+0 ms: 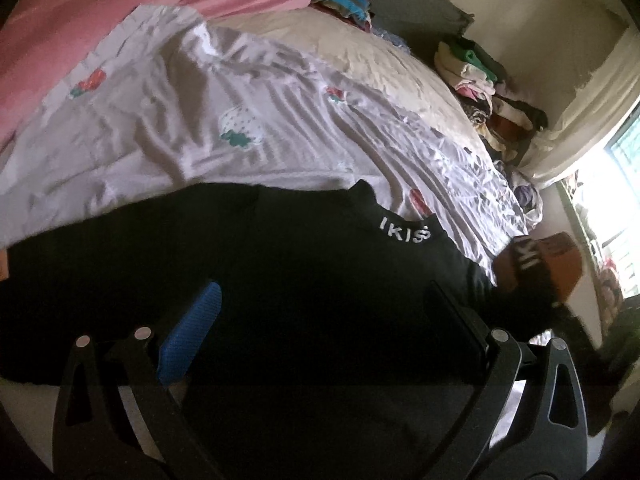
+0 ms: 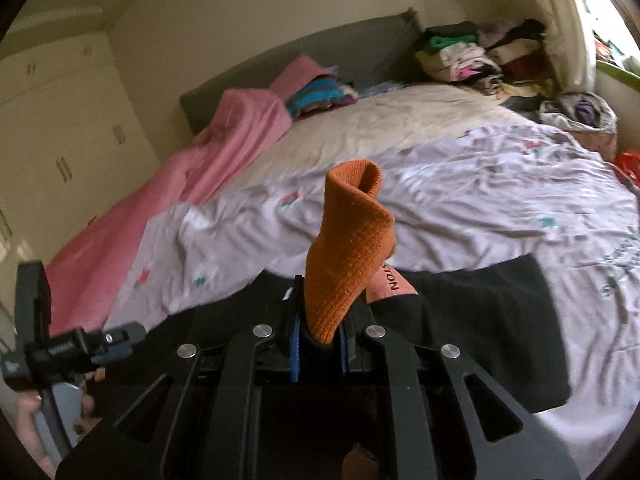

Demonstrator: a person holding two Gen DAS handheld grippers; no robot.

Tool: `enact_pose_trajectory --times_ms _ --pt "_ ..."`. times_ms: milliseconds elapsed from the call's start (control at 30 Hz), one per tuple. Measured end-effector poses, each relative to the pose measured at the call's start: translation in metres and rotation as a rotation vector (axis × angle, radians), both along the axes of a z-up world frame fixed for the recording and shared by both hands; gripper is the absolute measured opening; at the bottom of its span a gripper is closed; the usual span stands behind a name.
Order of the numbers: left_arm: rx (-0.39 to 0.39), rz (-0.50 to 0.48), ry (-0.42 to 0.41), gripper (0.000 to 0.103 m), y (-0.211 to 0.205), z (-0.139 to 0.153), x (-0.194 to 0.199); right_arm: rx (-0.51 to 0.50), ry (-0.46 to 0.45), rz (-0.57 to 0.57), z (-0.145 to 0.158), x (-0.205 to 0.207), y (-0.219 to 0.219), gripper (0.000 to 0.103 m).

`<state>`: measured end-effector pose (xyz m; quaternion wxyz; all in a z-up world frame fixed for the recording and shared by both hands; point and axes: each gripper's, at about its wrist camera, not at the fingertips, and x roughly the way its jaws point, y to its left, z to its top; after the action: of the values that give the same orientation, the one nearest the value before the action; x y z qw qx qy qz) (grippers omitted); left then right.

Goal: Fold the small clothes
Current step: 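Fold the held sleeve across the sweatshirt body with the right tool, release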

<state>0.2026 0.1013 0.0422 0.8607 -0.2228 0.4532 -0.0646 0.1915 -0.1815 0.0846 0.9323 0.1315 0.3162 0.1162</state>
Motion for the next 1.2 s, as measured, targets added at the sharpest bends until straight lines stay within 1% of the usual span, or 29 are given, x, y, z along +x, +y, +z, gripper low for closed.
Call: enact_pose_trajectory --times_ms 100,200,300,400,500,533,567,600,667,700,767,833,900,967,1067,1100,1133,1167,1200 --pt "-0.048 0.014 0.007 0.095 0.013 -0.006 -0.002 -0.016 0.023 0.044 -0.013 0.005 0.025 0.013" --pt "-0.070 0.022 0.015 0.095 0.022 -0.012 -0.004 -0.030 0.051 0.099 -0.028 0.008 0.053 0.013" --pt "-0.095 0.027 0.024 0.095 0.028 -0.018 -0.005 -0.024 0.077 0.135 -0.041 0.013 0.072 0.013" --pt "-0.153 0.040 0.035 0.094 0.036 -0.025 -0.007 -0.018 0.106 0.184 -0.055 0.015 0.092 0.017" --pt "-0.176 0.050 0.036 0.094 0.042 -0.031 -0.008 0.006 0.135 0.230 -0.063 0.014 0.104 0.022" --pt "-0.176 0.048 0.036 0.094 0.041 -0.033 -0.009 0.017 0.151 0.256 -0.066 0.013 0.108 0.033" --pt "-0.179 0.044 0.037 0.093 0.041 -0.035 -0.009 0.032 0.158 0.285 -0.067 0.009 0.110 0.041" --pt "-0.180 0.036 0.040 0.092 0.039 -0.036 -0.009 0.043 0.155 0.304 -0.066 0.006 0.111 0.042" --pt "-0.184 0.019 0.047 0.086 0.033 -0.039 -0.008 0.049 0.135 0.352 -0.061 -0.005 0.112 0.047" --pt "-0.190 0.012 0.048 0.084 0.030 -0.041 -0.007 0.060 0.128 0.366 -0.058 -0.011 0.110 0.048" --pt "-0.200 -0.007 0.055 0.070 0.025 -0.046 -0.005 0.079 0.120 0.379 -0.054 -0.020 0.103 0.050" --pt "-0.202 -0.033 0.072 0.061 0.014 -0.053 -0.003 0.063 0.113 0.358 -0.050 -0.026 0.093 0.050" --pt "-0.203 -0.049 0.087 0.060 0.005 -0.060 0.000 0.057 0.114 0.328 -0.047 -0.029 0.078 0.050" --pt "-0.198 -0.062 0.102 0.060 -0.005 -0.068 0.004 0.050 0.120 0.270 -0.046 -0.031 0.057 0.052" --pt "-0.171 -0.075 0.120 0.060 -0.021 -0.078 0.009 0.033 0.128 0.210 -0.046 -0.031 0.033 0.053" --pt "-0.145 -0.078 0.115 0.057 -0.028 -0.079 0.010 0.025 0.134 0.185 -0.046 -0.032 0.023 0.053" --pt "-0.122 -0.077 0.111 0.051 -0.031 -0.080 0.011 0.020 0.139 0.170 -0.047 -0.032 0.016 0.053" --pt "-0.083 -0.074 0.102 0.036 -0.035 -0.079 0.011 0.015 0.144 0.154 -0.048 -0.032 0.009 0.053" --pt "-0.084 -0.084 0.091 0.022 -0.038 -0.078 0.012 0.011 0.149 0.140 -0.049 -0.033 0.001 0.053"
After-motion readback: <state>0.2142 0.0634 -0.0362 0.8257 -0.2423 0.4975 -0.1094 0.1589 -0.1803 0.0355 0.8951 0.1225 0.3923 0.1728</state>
